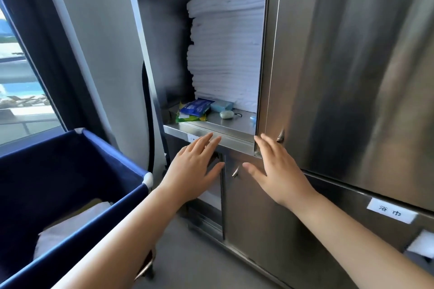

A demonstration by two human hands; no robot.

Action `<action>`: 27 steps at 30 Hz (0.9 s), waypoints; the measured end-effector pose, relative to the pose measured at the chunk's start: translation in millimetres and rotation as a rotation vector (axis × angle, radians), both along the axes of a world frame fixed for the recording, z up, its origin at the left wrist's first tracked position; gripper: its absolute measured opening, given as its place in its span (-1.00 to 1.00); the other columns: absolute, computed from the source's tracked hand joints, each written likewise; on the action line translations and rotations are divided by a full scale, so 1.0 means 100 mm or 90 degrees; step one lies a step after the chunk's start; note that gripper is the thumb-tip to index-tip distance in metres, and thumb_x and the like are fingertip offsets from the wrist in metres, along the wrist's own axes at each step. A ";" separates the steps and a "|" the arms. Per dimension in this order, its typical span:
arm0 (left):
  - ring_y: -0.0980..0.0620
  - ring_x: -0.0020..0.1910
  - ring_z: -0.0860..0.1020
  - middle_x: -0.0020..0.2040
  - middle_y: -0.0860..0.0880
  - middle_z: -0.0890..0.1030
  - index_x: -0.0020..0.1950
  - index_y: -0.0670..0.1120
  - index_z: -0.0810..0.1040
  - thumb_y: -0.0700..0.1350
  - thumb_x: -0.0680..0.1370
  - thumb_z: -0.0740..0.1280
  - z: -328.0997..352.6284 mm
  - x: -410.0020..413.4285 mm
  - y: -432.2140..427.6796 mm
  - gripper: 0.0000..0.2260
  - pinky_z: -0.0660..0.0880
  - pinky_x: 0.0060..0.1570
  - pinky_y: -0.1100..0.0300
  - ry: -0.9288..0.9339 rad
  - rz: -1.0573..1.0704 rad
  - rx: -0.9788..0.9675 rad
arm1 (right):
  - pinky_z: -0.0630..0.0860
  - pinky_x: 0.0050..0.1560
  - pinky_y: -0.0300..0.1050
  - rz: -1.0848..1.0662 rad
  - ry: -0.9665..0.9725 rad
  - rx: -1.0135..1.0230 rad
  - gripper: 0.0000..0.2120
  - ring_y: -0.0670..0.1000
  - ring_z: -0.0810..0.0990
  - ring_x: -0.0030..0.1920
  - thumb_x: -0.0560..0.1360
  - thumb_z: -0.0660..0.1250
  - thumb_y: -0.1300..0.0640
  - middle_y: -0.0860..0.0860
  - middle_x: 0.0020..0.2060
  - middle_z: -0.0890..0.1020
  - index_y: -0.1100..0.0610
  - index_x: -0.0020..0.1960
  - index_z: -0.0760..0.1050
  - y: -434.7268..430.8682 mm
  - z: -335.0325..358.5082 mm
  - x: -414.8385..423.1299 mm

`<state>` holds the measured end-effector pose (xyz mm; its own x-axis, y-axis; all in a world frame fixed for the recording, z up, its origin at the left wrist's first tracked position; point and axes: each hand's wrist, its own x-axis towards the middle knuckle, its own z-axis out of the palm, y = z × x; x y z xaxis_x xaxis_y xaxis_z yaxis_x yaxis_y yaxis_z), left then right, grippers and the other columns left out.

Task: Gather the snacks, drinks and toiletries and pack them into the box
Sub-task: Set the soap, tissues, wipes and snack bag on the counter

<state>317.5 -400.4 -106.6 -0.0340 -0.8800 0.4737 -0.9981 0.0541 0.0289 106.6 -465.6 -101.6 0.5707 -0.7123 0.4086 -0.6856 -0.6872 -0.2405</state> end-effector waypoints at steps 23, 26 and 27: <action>-0.02 0.45 0.21 0.46 0.00 0.28 0.50 0.07 0.13 0.25 0.55 0.05 -0.47 1.32 -2.19 -0.44 0.14 0.40 0.05 0.014 0.193 0.071 | 0.28 0.34 -0.06 0.059 0.077 0.013 -0.28 0.09 0.21 0.44 0.53 0.04 -0.27 0.13 0.49 0.16 0.15 0.52 0.07 -2.70 -0.57 1.66; -0.02 0.47 0.17 0.48 0.00 0.24 0.50 0.08 0.12 0.25 0.55 0.05 -0.53 1.55 -2.58 -0.44 0.09 0.42 0.04 0.014 0.164 0.074 | 0.31 0.31 -0.03 0.035 0.029 0.049 -0.31 0.11 0.23 0.41 0.53 0.15 -0.21 0.14 0.47 0.19 0.15 0.50 0.09 -2.96 -0.65 1.90; -0.02 0.47 0.16 0.49 -0.01 0.24 0.51 0.07 0.12 0.25 0.55 0.04 -0.55 1.63 -2.73 -0.44 0.09 0.42 0.04 0.011 0.149 0.073 | 0.32 0.30 -0.02 0.023 0.010 0.056 -0.32 0.12 0.25 0.40 0.53 0.18 -0.19 0.14 0.46 0.21 0.16 0.49 0.11 -3.05 -0.68 1.99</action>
<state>480.9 -673.4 -161.6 0.1840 -0.9111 0.3687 -0.9824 -0.1826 0.0391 305.5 -771.0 -169.3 0.6030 -0.7239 0.3353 -0.6649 -0.6882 -0.2903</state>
